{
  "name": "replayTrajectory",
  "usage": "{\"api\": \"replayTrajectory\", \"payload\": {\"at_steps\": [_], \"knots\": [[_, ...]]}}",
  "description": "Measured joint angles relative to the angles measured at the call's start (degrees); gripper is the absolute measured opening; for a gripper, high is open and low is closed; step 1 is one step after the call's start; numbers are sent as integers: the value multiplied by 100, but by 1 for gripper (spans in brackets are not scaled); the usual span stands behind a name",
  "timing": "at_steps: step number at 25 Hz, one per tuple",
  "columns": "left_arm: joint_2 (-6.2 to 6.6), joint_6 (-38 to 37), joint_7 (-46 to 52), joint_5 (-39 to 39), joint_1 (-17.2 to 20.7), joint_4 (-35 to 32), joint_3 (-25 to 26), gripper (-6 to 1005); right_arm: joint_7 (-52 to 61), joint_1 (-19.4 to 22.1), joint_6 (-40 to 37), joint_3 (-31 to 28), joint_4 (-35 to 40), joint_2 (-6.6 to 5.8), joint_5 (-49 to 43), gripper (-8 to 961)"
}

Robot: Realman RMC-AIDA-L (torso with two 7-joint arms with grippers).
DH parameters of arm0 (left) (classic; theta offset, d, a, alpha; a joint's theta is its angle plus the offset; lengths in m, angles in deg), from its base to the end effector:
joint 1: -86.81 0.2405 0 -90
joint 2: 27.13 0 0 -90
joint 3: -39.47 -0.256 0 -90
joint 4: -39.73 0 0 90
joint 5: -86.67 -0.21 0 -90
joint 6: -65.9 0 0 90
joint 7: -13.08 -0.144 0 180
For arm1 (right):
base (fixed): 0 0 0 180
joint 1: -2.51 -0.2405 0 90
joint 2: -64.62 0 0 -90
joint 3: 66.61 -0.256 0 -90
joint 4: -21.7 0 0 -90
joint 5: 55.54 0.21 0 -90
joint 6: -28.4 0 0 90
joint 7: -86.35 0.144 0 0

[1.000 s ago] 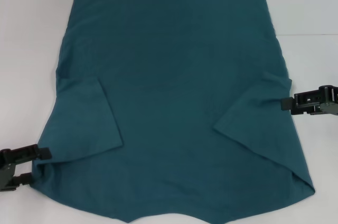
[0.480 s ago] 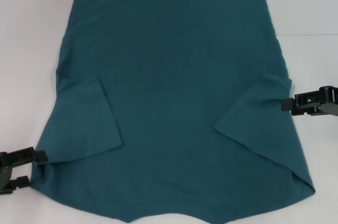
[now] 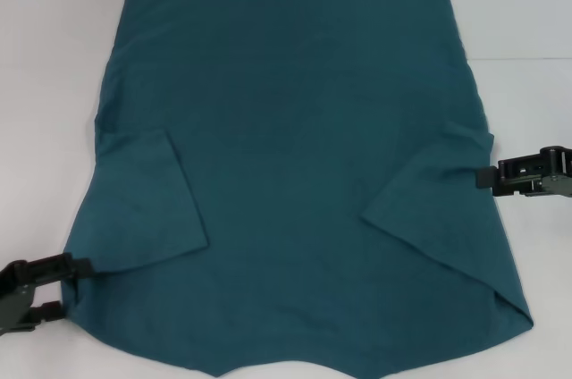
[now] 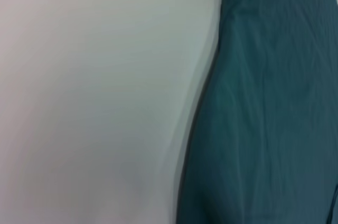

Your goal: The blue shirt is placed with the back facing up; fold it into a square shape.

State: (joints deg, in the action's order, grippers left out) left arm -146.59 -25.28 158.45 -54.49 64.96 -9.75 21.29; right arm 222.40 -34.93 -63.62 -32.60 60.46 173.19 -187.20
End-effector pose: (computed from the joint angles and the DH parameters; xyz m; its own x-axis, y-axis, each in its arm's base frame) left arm -0.3665 0.2678 0.0519 -0.2657 0.8557 0.4441 0.9640 0.2315 0.1307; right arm 0.2816 0.3657 0.0742 0.2338 -0.9153 -0.3280 -0.9650 -0.2598 0.0370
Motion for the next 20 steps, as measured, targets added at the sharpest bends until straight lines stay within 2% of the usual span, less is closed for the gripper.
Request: {"api": "replayTrajectory", "payload": {"at_steps": [14,20], "knots": [[12,191,-18,10,-407,426,-185,934,-33,49,0,-32,0,-1,1,504],[22,308,65,13,-468,496,-278,933,-70,55,-13,-83,0,-5,9,504]]}}
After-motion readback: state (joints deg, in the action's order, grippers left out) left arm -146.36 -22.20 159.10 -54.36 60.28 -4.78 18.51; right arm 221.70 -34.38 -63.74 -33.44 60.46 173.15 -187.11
